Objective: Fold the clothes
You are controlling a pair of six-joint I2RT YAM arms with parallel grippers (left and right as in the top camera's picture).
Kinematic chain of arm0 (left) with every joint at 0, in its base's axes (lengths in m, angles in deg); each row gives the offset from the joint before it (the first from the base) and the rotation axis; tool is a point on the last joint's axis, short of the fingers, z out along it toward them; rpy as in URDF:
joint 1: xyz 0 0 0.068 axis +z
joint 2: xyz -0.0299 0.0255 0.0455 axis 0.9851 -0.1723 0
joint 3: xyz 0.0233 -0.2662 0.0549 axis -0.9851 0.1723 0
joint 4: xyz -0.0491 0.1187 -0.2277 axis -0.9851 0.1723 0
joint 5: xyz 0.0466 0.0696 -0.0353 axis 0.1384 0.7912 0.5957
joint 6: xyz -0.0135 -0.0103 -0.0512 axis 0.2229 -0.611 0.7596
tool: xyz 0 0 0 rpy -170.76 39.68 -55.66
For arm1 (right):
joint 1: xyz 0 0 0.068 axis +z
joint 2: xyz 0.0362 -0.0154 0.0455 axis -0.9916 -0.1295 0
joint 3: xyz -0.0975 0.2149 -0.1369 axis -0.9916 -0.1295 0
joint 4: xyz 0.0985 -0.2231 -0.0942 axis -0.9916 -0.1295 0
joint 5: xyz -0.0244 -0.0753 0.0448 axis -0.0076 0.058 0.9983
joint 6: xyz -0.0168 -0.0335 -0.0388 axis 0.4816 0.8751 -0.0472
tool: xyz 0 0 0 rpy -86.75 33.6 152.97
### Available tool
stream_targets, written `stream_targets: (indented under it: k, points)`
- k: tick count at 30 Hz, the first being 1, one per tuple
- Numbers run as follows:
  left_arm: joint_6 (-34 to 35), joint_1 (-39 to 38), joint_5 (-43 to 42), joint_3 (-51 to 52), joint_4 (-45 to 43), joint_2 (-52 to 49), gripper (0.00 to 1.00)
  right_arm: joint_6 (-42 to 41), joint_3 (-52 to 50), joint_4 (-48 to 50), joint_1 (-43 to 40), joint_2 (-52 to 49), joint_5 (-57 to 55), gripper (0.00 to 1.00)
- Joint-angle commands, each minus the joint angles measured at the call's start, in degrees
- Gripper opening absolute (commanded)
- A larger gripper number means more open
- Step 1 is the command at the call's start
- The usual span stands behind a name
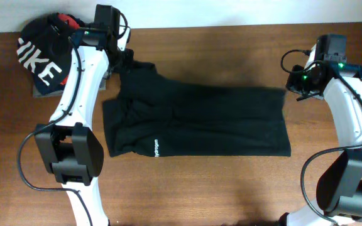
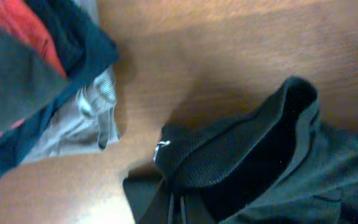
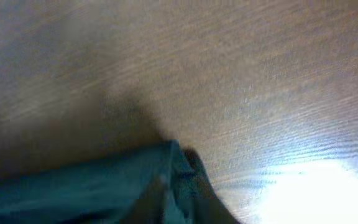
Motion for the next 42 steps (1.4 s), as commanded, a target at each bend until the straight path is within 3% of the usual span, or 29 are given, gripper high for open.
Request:
stream_targets:
  k: [1,3,5,7,8,14,22,32,34,36,42]
  points:
    - [1.9,0.81,2.71,-1.42,1.18,0.63,0.01,2.75,1.25,0.72,-0.52,-1.11,-1.16,0.24]
    - [1.9,0.85,2.69,-1.42,1.81,0.72,0.01,1.53,1.25,0.94,-0.79,-1.09,-0.37,0.08]
    - [1.9,0.85,2.69,-1.42,2.03,0.72,0.01,1.42,1.25,1.6,-0.87,-1.16,1.05,0.07]
    - [1.92,0.85,2.6,-1.42,2.1,0.7,0.01,1.38,1.25,0.9,-0.87,-1.16,1.31,0.21]
    - [1.92,0.85,2.34,-1.42,2.1,0.72,0.01,1.4,1.22,0.07,-0.85,-1.16,2.56,0.41]
    - [1.92,0.85,1.81,-1.4,2.08,0.7,0.01,4.66,0.96,-3.56,-0.44,-5.77,10.27,0.41]
    - [1.95,0.85,1.81,-1.4,2.54,0.7,0.01,3.17,0.96,-8.07,0.11,-16.22,15.04,0.28]
    - [1.95,0.74,1.57,-1.4,2.54,0.7,0.01,3.34,0.92,-6.99,0.37,-18.1,14.34,0.29]
    - [1.95,0.74,1.55,-1.4,2.54,0.7,0.01,3.32,0.92,-6.73,0.39,-18.1,14.34,0.23]
    - [1.95,0.74,1.55,-1.4,2.54,0.7,0.01,3.32,0.92,-6.56,0.37,-18.1,14.36,0.04]
    - [1.95,0.74,1.57,-1.4,2.03,0.7,0.01,3.3,1.95,-4.57,0.0,-18.05,14.36,0.04]
